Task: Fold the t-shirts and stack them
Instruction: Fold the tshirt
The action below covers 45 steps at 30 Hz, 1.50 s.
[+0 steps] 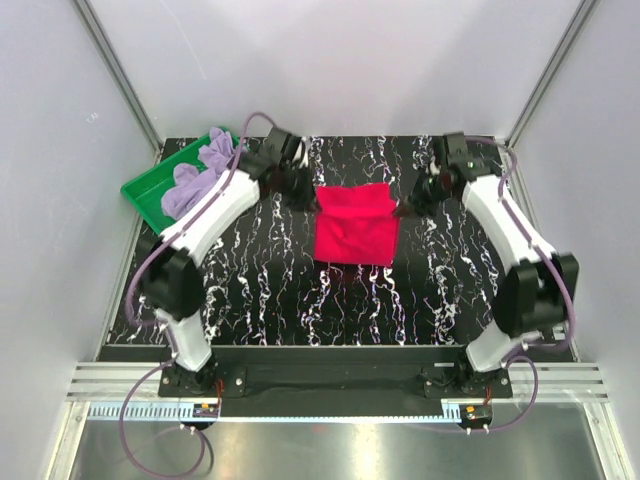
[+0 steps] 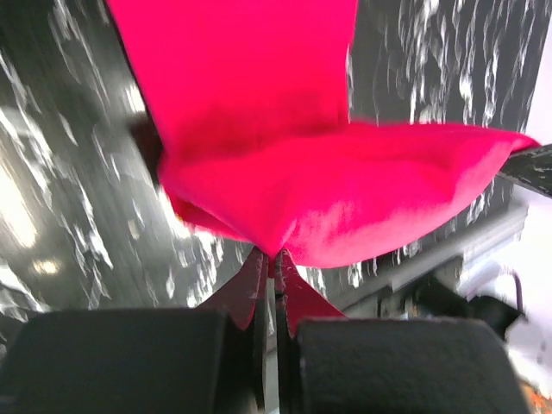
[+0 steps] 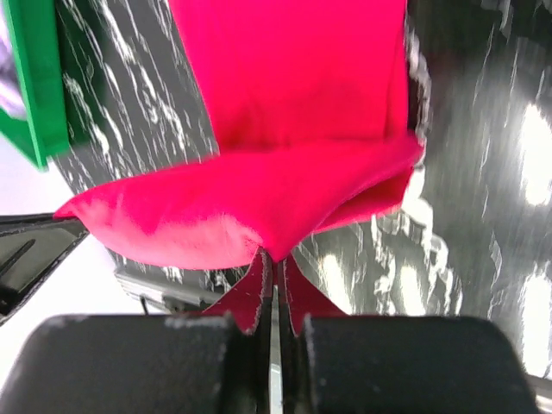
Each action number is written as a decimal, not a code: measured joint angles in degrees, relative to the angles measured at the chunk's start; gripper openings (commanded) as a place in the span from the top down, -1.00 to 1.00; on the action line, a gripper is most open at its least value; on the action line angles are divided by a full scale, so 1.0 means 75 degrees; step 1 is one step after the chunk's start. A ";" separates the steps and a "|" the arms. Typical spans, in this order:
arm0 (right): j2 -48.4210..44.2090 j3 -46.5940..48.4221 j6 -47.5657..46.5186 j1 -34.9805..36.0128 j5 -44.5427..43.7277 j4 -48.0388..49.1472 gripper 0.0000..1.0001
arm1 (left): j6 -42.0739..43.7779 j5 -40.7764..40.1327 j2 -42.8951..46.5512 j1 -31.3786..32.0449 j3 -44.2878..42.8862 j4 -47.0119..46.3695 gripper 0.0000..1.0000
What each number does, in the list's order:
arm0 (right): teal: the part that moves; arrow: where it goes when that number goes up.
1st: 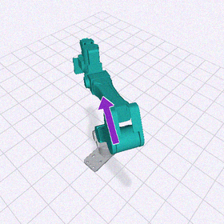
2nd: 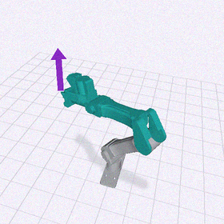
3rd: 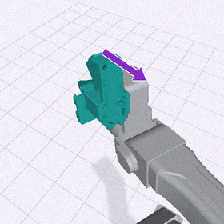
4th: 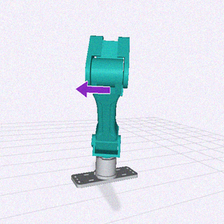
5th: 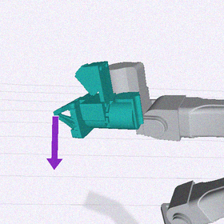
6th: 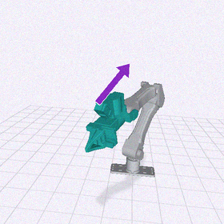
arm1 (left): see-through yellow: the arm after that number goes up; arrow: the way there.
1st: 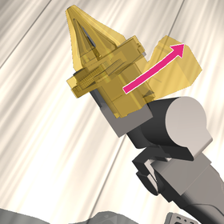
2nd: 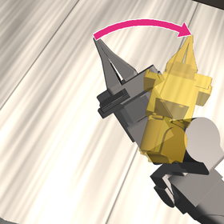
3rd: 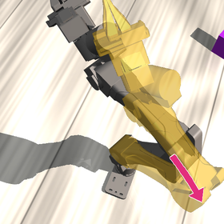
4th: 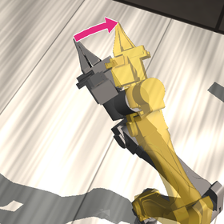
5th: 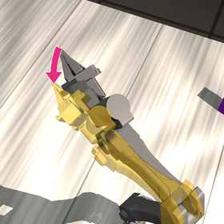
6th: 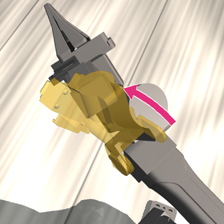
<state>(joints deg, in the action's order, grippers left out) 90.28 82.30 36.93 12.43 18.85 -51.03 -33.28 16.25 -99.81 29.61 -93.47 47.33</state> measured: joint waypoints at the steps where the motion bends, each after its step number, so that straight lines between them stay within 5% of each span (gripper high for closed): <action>1: 0.0396 0.0396 -0.0119 -0.0122 0.0032 0.0020 1.00 | 0.0102 0.0000 -0.0393 -0.0105 -0.0501 0.0082 1.00; 9: 0.2940 0.2605 -0.0796 -0.0597 0.0458 0.0061 1.00 | 0.0519 0.0347 -0.2652 -0.0650 -0.2518 0.0058 1.00; 16: 0.4581 0.3815 -0.1137 -0.0796 0.1090 0.0122 1.00 | 0.0338 0.0807 -0.3599 -0.1058 -0.2637 -0.0501 1.00; 18: 0.4966 0.4141 -0.1177 -0.0863 0.1317 0.0219 0.82 | 0.0221 0.0959 -0.3847 -0.1201 -0.2806 -0.0705 1.00; 23: 0.6082 0.5400 -0.1241 -0.1005 0.1743 0.0391 0.32 | -0.0233 0.1288 -0.4578 -0.1550 -0.3555 -0.1510 0.20; 30: 0.8020 0.8539 -0.1256 -0.1227 0.1810 0.0006 0.24 | -0.0589 0.1125 -0.5557 -0.2046 -0.5103 -0.1897 0.00; 32: 0.7909 0.8352 -0.1256 -0.1271 0.1818 -0.0006 0.24 | -0.0542 0.1081 -0.5289 -0.2130 -0.4791 -0.2022 0.09; 35: 0.6781 0.6184 -0.1250 -0.1306 0.1824 0.0402 0.28 | -0.0519 0.1262 -0.4217 -0.2122 -0.3206 -0.2398 0.38; 39: 0.5659 0.4167 -0.1107 -0.1116 0.2002 0.0941 0.34 | -0.0425 0.1687 -0.3255 -0.1699 -0.1784 -0.3095 0.46; 45: 0.5555 0.3841 -0.0935 -0.0679 0.2387 0.1810 0.49 | -0.0612 0.2250 -0.3381 -0.0772 -0.1125 -0.4246 0.53</action>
<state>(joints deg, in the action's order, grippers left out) 131.94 111.11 29.91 7.33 36.75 -37.45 -37.87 33.12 -125.16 23.81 -101.91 15.49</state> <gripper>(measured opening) 0.280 0.259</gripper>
